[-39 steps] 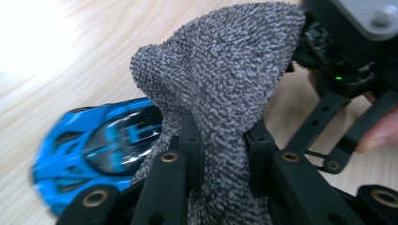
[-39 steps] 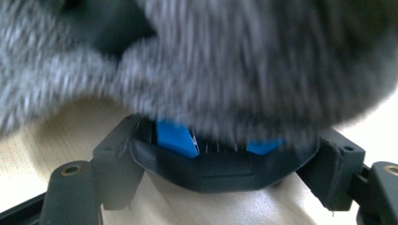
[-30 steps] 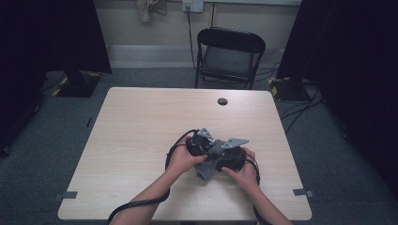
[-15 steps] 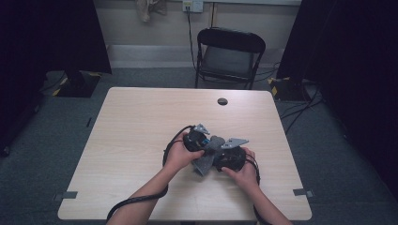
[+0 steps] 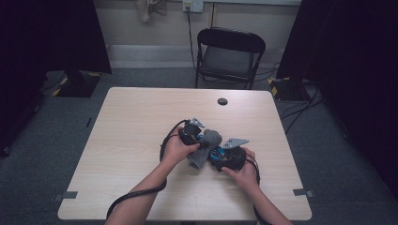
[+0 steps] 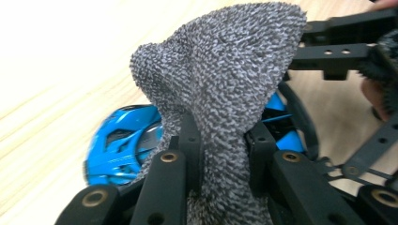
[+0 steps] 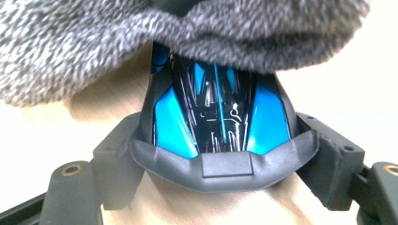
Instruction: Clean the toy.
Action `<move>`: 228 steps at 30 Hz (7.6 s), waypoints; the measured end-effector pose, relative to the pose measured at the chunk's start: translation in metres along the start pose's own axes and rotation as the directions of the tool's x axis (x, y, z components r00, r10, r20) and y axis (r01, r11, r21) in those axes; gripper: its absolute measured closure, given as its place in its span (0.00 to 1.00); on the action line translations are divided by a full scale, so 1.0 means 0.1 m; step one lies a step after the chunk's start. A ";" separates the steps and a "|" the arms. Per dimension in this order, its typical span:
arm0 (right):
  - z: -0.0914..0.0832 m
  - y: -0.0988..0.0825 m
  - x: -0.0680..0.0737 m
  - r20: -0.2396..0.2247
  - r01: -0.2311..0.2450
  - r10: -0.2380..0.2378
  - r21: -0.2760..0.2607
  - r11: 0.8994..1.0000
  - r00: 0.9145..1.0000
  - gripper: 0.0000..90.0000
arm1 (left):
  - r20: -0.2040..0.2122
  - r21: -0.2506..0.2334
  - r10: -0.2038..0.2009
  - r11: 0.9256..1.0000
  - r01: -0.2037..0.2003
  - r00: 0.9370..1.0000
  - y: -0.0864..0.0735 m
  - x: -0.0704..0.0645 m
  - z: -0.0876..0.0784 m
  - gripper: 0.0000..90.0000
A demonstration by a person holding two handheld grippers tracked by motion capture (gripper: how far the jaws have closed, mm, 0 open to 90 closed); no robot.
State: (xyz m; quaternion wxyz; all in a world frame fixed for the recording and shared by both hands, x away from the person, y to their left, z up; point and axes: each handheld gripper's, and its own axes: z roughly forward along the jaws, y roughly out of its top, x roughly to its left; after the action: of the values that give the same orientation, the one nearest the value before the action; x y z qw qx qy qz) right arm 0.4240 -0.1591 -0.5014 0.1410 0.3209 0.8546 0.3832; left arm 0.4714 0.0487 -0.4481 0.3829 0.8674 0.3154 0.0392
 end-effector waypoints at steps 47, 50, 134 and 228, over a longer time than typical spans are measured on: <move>0.00 0.00 0.00 0.000 -0.001 0.001 0.000 1.000 1.000 0.27 | -0.139 -0.004 -0.141 0.990 0.142 0.980 -0.22 0.57 -0.07 0.82; 0.00 0.00 0.00 0.000 -0.001 0.001 0.000 1.000 1.000 0.27 | -0.156 0.008 -0.142 0.989 0.145 0.977 -0.24 0.60 -0.09 0.82; 0.00 0.00 0.00 0.000 -0.001 0.001 0.000 1.000 1.000 0.27 | -0.166 0.006 -0.154 0.988 0.157 0.974 -0.27 0.60 -0.17 0.82; -0.05 0.33 -0.24 -0.122 -0.062 0.063 0.013 0.998 0.991 0.36 | -0.016 0.034 -0.017 0.999 0.018 1.000 -0.71 0.05 -0.42 0.80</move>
State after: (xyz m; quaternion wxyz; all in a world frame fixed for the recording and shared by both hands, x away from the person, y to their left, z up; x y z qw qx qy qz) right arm 0.4542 -0.1617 -0.4739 0.0749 0.3243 0.8529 0.4023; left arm 0.4257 0.1143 -0.4681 0.3658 0.8707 0.3267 0.0374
